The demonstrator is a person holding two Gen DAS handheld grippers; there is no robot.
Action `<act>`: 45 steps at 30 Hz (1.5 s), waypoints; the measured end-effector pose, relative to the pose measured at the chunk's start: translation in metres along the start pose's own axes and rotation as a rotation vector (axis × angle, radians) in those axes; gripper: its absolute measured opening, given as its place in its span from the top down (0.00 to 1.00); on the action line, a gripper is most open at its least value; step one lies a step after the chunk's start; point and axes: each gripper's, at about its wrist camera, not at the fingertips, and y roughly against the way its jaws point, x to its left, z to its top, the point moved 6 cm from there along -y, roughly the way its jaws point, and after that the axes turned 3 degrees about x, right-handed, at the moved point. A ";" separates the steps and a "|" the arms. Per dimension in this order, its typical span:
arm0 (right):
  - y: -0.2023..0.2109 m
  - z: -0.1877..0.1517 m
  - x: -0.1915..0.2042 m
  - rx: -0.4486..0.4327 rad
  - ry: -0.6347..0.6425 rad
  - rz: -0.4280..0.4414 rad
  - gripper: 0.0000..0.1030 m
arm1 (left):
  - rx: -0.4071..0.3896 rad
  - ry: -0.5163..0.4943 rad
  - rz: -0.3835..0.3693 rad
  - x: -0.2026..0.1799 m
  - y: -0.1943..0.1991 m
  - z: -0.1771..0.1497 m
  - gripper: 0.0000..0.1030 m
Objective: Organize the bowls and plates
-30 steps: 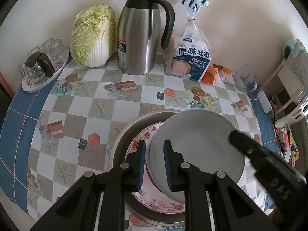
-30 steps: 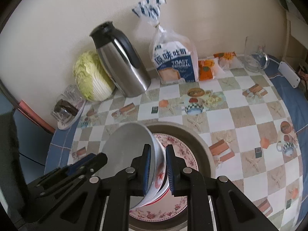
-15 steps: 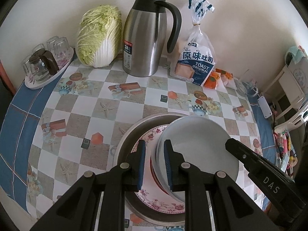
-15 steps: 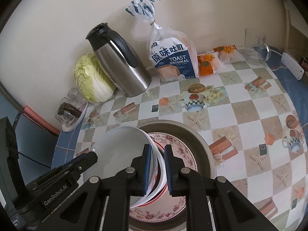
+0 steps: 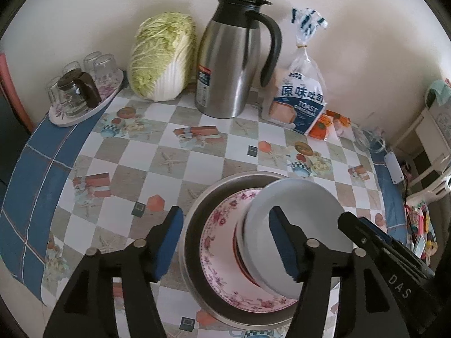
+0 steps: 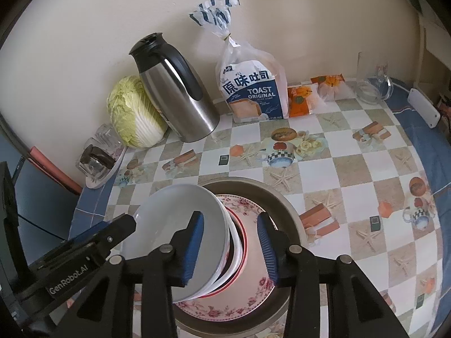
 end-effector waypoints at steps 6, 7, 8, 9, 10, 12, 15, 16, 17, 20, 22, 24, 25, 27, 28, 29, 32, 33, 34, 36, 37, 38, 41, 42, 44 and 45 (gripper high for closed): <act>-0.002 -0.006 -0.004 0.010 0.017 -0.050 0.40 | -0.004 0.029 0.034 0.012 0.000 -0.001 0.19; -0.002 -0.007 -0.004 0.010 0.019 -0.050 0.38 | -0.008 0.029 0.038 0.014 0.001 -0.001 0.17; -0.001 -0.009 -0.004 0.007 0.021 -0.053 0.36 | -0.013 0.029 0.044 0.015 0.002 -0.002 0.15; 0.000 -0.011 -0.005 0.002 0.025 -0.060 0.34 | -0.019 0.031 0.048 0.016 0.004 -0.002 0.11; 0.001 -0.012 -0.005 0.000 0.029 -0.067 0.33 | -0.024 0.032 0.053 0.018 0.005 -0.003 0.10; 0.002 -0.016 -0.004 -0.004 0.039 -0.073 0.30 | -0.033 0.036 0.063 0.022 0.007 -0.007 0.09; 0.005 -0.022 -0.005 -0.011 0.044 -0.073 0.25 | -0.034 0.041 0.075 0.027 0.008 -0.014 0.09; 0.006 -0.024 -0.005 -0.015 0.047 -0.076 0.23 | -0.035 0.041 0.081 0.029 0.008 -0.018 0.09; 0.007 -0.025 -0.004 -0.017 0.051 -0.080 0.22 | -0.034 0.040 0.085 0.030 0.008 -0.020 0.09; 0.012 -0.028 -0.001 -0.029 0.075 -0.086 0.17 | -0.024 0.036 0.107 0.034 0.007 -0.028 0.09; 0.016 -0.029 -0.001 -0.040 0.079 -0.087 0.12 | -0.027 0.033 0.117 0.036 0.009 -0.033 0.09; 0.021 -0.030 -0.001 -0.053 0.079 -0.096 0.06 | -0.032 0.050 0.108 0.039 0.011 -0.036 0.09; 0.023 -0.031 0.000 -0.059 0.080 -0.099 0.02 | -0.037 0.059 0.101 0.040 0.013 -0.038 0.09; 0.026 -0.034 0.001 -0.065 0.090 -0.100 0.00 | -0.049 0.067 0.100 0.041 0.016 -0.040 0.09; 0.027 -0.036 0.001 -0.066 0.094 -0.102 0.00 | -0.055 0.066 0.111 0.042 0.018 -0.041 0.09; 0.028 -0.037 0.002 -0.067 0.097 -0.105 0.00 | -0.059 0.064 0.121 0.042 0.019 -0.042 0.09; 0.031 -0.041 0.002 -0.076 0.106 -0.110 0.00 | -0.061 0.053 0.144 0.044 0.021 -0.047 0.09; 0.031 -0.042 0.002 -0.077 0.108 -0.111 0.00 | -0.058 0.055 0.150 0.045 0.021 -0.049 0.09; 0.031 -0.044 0.002 -0.077 0.109 -0.113 0.00 | -0.054 0.057 0.161 0.046 0.021 -0.052 0.09; 0.031 -0.048 0.001 -0.076 0.108 -0.116 0.00 | -0.054 0.052 0.172 0.047 0.022 -0.056 0.09; 0.031 -0.050 0.001 -0.075 0.107 -0.119 0.00 | -0.053 0.045 0.179 0.046 0.022 -0.058 0.09; 0.030 -0.052 0.000 -0.073 0.105 -0.122 0.00 | -0.052 0.038 0.189 0.046 0.022 -0.061 0.09; 0.028 -0.060 -0.002 -0.065 0.106 -0.126 0.00 | -0.037 0.025 0.213 0.047 0.020 -0.069 0.09; 0.027 -0.062 -0.002 -0.061 0.106 -0.127 0.00 | -0.034 0.022 0.214 0.048 0.019 -0.072 0.09; 0.025 -0.067 -0.004 -0.049 0.105 -0.131 0.00 | -0.025 0.018 0.219 0.049 0.017 -0.076 0.09; 0.023 -0.070 -0.006 -0.042 0.104 -0.138 0.00 | -0.021 0.014 0.224 0.050 0.016 -0.079 0.09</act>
